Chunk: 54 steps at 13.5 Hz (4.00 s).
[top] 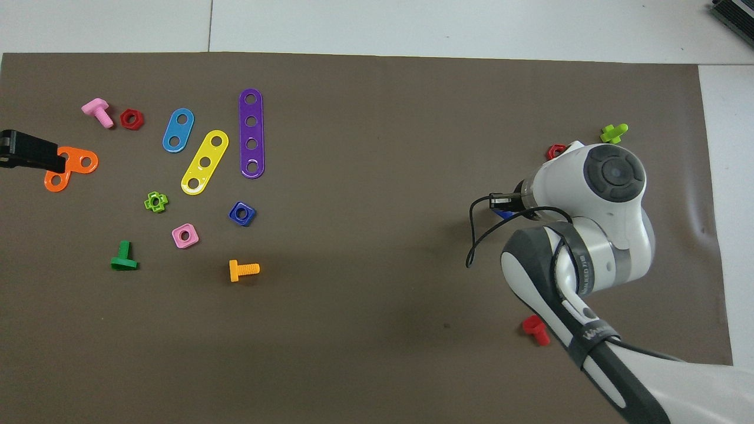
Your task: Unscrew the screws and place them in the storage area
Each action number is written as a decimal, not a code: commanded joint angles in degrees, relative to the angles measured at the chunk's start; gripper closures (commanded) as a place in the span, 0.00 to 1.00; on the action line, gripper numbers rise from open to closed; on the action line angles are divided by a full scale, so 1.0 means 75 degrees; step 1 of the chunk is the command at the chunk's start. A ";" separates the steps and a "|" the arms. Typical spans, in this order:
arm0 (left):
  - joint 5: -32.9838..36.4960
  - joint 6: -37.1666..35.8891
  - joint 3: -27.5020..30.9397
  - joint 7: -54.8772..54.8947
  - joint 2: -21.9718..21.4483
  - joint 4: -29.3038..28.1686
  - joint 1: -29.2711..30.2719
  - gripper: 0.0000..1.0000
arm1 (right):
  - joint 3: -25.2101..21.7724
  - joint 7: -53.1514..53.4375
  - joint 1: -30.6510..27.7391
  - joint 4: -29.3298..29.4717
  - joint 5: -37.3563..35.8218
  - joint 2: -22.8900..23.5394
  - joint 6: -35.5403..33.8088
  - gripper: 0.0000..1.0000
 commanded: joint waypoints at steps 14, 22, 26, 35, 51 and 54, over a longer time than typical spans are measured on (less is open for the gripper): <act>0.0154 0.0104 0.0107 -0.0027 -0.0327 -0.0355 0.0034 0.00 | 0.0116 -0.0313 -0.0713 0.0053 -0.0069 -0.0706 -0.0785 0.01; 0.0154 0.0104 0.0107 -0.0027 -0.0327 -0.0355 0.0034 0.00 | 0.0104 -0.0324 -0.0690 0.1947 -0.0069 -0.1657 -0.3490 0.00; 0.0154 0.0104 0.0107 -0.0027 -0.0327 -0.0355 0.0034 0.00 | 0.0139 -0.0336 -0.0619 0.3214 -0.0057 -0.1528 -0.4663 0.00; 0.0154 0.0104 0.0107 -0.0027 -0.0327 -0.0355 0.0034 0.00 | 0.0127 -0.0441 -0.0724 0.4002 0.0060 -0.1528 -0.5461 0.00; 0.0154 0.0104 0.0107 -0.0027 -0.0327 -0.0355 0.0034 0.00 | 0.0104 -0.0418 -0.0701 0.3498 0.0107 -0.1587 -0.5369 0.00; 0.0154 0.0104 0.0107 -0.0027 -0.0327 -0.0355 0.0034 0.00 | 0.0104 -0.0371 -0.0689 0.3498 0.0107 -0.1587 -0.5380 0.00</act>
